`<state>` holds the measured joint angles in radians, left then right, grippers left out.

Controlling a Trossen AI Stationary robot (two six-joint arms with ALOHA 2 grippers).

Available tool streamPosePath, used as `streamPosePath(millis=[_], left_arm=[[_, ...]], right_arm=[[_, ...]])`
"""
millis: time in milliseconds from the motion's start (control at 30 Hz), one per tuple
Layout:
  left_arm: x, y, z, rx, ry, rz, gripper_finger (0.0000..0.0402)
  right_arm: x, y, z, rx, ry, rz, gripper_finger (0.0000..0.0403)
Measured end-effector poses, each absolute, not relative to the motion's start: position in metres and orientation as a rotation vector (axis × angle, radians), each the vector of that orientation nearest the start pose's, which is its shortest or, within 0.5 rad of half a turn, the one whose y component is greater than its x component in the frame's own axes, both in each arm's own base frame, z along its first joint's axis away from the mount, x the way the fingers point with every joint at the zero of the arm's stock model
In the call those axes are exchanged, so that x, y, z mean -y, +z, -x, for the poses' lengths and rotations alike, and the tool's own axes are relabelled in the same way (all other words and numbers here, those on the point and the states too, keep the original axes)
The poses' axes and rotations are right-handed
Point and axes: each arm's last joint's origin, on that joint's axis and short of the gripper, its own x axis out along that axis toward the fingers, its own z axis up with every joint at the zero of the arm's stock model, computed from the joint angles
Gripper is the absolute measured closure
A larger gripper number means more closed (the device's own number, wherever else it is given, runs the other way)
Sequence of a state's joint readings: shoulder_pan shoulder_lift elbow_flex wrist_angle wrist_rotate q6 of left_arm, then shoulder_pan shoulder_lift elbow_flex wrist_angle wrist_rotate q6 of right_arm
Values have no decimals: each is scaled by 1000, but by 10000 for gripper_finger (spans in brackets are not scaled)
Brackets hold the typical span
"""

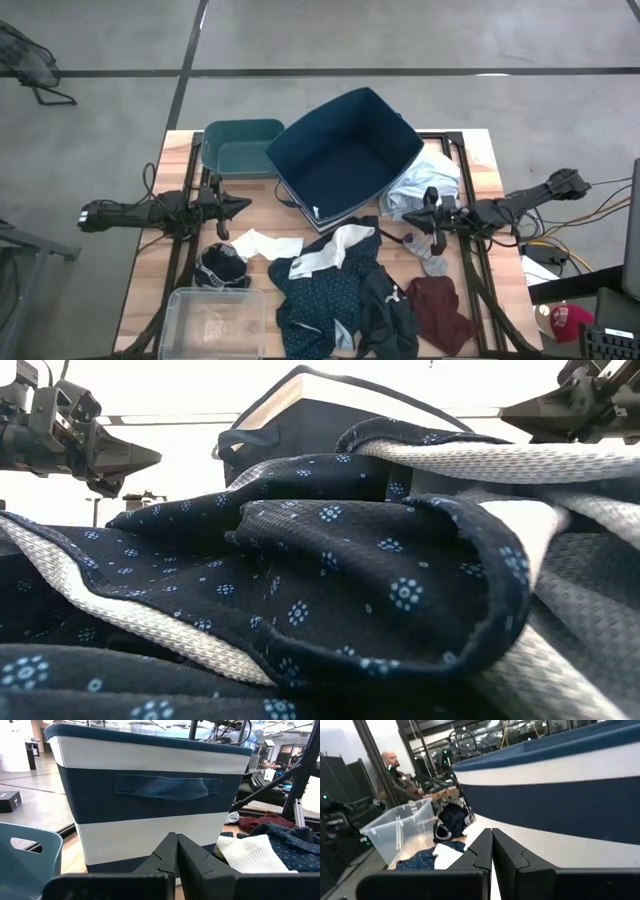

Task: Pick & Place Cloths
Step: Put the right white sock into the transparent bin

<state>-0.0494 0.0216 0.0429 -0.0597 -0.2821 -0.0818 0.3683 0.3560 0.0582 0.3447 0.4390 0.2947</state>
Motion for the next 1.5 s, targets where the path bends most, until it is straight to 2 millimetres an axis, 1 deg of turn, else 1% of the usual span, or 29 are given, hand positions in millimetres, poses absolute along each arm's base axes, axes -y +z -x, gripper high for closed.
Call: streamPosePath(millis=[233, 567, 733, 800, 1100, 1267, 1400, 1500], left_arm=[[-3, 171, -95, -28, 234, 75, 390], [-3, 171, -95, -28, 234, 75, 390], [-3, 171, -95, -28, 234, 75, 390], [-3, 171, -95, -28, 234, 75, 390], [-3, 171, -95, -29, 234, 75, 390], [-3, 171, -95, -29, 234, 75, 390], [-3, 171, -95, -28, 234, 75, 390], [-3, 171, -95, -29, 234, 75, 390]], right_arm=[[-36, 178, -127, -3, -69, -240, 394], [-39, 184, -135, -29, -69, -35, 394], [-40, 195, -138, -3, -77, -47, 394], [-40, 199, -139, -18, -77, -52, 394], [-43, 217, -147, -362, -140, -118, 394], [-45, 220, -151, -523, -202, -179, 394], [-48, 219, -161, -540, -223, -236, 394], [-55, 219, -177, -489, -193, -259, 394]])
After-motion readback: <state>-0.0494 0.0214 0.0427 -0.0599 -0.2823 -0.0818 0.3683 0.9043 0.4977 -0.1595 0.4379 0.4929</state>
